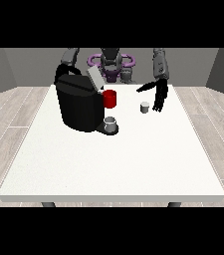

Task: Insert the coffee pod into the coffee machine and close the lid

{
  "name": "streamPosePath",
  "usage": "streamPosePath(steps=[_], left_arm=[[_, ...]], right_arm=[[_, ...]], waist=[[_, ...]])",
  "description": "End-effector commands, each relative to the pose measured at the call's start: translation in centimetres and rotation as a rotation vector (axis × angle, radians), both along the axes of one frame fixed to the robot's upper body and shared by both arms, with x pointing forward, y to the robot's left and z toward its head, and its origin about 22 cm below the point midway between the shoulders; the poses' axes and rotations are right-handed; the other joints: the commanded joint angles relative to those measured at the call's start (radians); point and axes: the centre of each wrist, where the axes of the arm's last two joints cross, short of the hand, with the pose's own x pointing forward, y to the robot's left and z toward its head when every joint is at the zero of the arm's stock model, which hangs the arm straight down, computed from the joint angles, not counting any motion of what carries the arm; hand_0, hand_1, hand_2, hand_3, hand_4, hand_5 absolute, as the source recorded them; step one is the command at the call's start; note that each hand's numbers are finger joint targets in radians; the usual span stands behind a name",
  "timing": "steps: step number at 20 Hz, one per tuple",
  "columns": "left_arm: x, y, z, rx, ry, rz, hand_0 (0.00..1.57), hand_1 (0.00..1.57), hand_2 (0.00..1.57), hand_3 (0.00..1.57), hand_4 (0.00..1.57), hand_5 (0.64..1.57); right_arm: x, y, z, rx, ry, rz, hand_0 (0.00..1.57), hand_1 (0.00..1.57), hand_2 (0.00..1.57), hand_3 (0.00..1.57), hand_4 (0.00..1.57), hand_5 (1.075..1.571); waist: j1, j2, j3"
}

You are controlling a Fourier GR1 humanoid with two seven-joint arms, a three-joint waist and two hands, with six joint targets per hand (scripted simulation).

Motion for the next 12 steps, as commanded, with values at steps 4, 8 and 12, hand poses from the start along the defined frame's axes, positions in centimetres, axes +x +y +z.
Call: streamPosePath(steps=[4,8,12], left_arm=[[0.9,0.8,-0.4,0.096,0.03,0.013,0.81,0.81,0.85,0.5,0.0,1.571],[0.5,2.0,-1.4,0.179,0.012,-0.001,0.63,0.63,0.76,0.49,0.0,1.571],[0.0,1.2,-2.7,0.273,0.022,-0.019,0.54,0.54,0.69,0.44,0.0,1.571]], right_arm=[[0.5,1.7,-1.1,-0.015,0.0,-0.001,0.0,0.0,0.0,0.0,0.41,1.571],[0.4,2.0,-0.2,-0.03,-0.025,0.018,0.0,0.0,0.0,0.0,0.43,1.571],[1.1,1.6,0.3,-0.009,0.019,0.002,0.0,0.0,0.0,0.0,0.43,1.571]], waist=[[0.0,0.018,0.0001],[-0.038,0.042,-0.0003],[-0.025,0.028,-0.0002]])
